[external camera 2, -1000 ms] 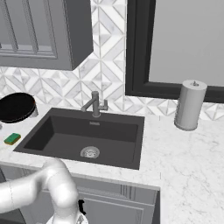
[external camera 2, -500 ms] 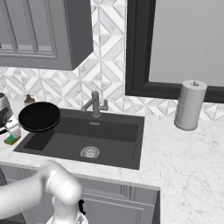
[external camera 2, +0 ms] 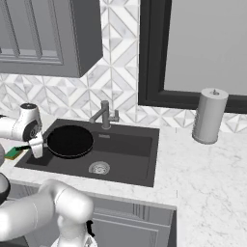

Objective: Pick the pan and sponge and place them into the sink. Then turn on the water.

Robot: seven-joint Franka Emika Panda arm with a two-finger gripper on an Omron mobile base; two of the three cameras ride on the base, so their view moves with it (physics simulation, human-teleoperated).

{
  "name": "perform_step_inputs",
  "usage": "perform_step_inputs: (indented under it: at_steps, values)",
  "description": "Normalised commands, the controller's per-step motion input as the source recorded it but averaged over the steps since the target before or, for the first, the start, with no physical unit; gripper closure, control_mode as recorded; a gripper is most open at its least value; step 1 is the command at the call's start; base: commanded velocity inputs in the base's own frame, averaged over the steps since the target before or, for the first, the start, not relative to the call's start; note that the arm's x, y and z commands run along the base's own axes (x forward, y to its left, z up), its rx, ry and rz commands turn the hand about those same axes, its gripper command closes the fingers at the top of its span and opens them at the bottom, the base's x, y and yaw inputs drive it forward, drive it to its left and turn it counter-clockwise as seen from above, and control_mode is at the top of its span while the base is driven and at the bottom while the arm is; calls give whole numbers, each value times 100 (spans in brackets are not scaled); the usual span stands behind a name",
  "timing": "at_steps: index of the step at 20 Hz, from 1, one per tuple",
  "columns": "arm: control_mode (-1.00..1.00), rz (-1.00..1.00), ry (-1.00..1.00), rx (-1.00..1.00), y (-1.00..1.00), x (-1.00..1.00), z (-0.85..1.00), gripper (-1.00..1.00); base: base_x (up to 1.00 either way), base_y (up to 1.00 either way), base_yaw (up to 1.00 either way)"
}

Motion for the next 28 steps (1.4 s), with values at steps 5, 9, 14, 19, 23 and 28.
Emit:
perform_step_inputs:
  at_steps: [5, 9, 14, 19, 23, 28]
  values:
    - [-100, -27, 10, 0, -99, 5, -12, 100, 0, 0, 0]
    - [-100, -27, 15, 0, -53, 28, -25, 100, 0, 0, 0]
    - [-100, -19, 8, -5, -10, 53, -27, 100, 0, 0, 0]
    - [-100, -5, 1, -9, 0, 59, -15, 100, 0, 0, 0]
    - [-100, -1, 9, -3, 0, 57, -16, 100, 0, 0, 0]
    - [-100, -2, 6, 0, 0, 47, -33, 100, 0, 0, 0]
